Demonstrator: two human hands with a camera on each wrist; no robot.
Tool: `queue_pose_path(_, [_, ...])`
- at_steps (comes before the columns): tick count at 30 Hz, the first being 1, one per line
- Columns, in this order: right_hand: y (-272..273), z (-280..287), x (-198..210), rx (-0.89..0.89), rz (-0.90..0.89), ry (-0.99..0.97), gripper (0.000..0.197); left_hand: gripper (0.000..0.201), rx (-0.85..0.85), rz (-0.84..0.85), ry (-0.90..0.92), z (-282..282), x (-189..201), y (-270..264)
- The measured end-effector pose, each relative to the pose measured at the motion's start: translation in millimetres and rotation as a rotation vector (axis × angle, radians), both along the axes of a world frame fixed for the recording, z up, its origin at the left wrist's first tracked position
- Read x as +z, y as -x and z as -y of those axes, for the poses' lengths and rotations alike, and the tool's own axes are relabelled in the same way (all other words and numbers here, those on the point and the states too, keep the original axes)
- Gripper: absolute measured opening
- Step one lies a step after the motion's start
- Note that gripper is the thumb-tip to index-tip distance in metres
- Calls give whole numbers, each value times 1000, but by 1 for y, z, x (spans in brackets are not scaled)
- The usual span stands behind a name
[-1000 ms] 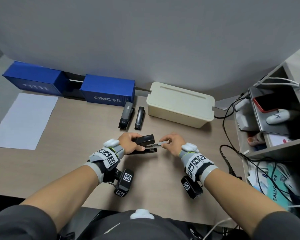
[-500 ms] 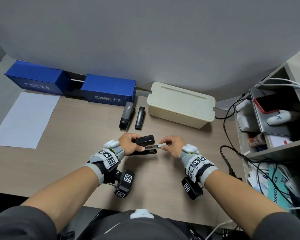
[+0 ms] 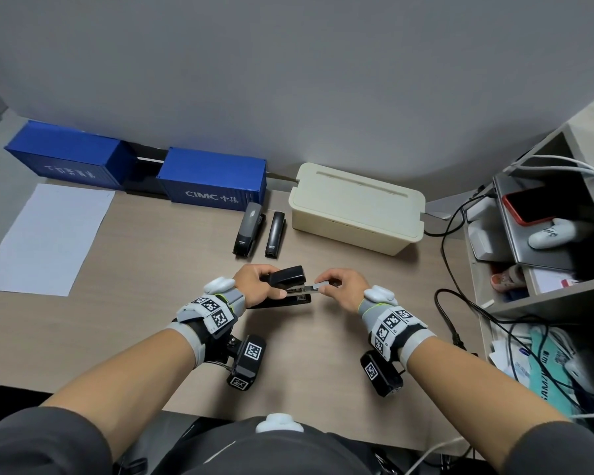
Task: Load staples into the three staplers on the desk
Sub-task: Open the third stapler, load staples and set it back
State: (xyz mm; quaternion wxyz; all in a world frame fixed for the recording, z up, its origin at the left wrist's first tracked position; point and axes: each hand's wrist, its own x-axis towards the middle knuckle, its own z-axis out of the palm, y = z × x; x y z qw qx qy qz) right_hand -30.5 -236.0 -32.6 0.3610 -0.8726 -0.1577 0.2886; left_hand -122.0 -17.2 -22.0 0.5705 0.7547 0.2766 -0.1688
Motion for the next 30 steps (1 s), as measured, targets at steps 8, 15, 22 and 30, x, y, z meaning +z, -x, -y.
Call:
queue_pose_path(8, [-1, 1, -5, -14, -10, 14, 10, 34, -16, 1, -29, 1, 1, -2])
queue_pose_path(15, [-2, 1, -4, 13, 27, 68, 12, 34, -8, -1, -31, 1, 2, -2])
queue_pose_path(22, [0, -3, -10, -6, 19, 67, 13, 32, 0, -15, -33, -1, 1, 0])
queue_pose_path(30, [1, -10, -23, 36, -64, 23, 19, 32, 35, -14, 16, 1, -2, 3])
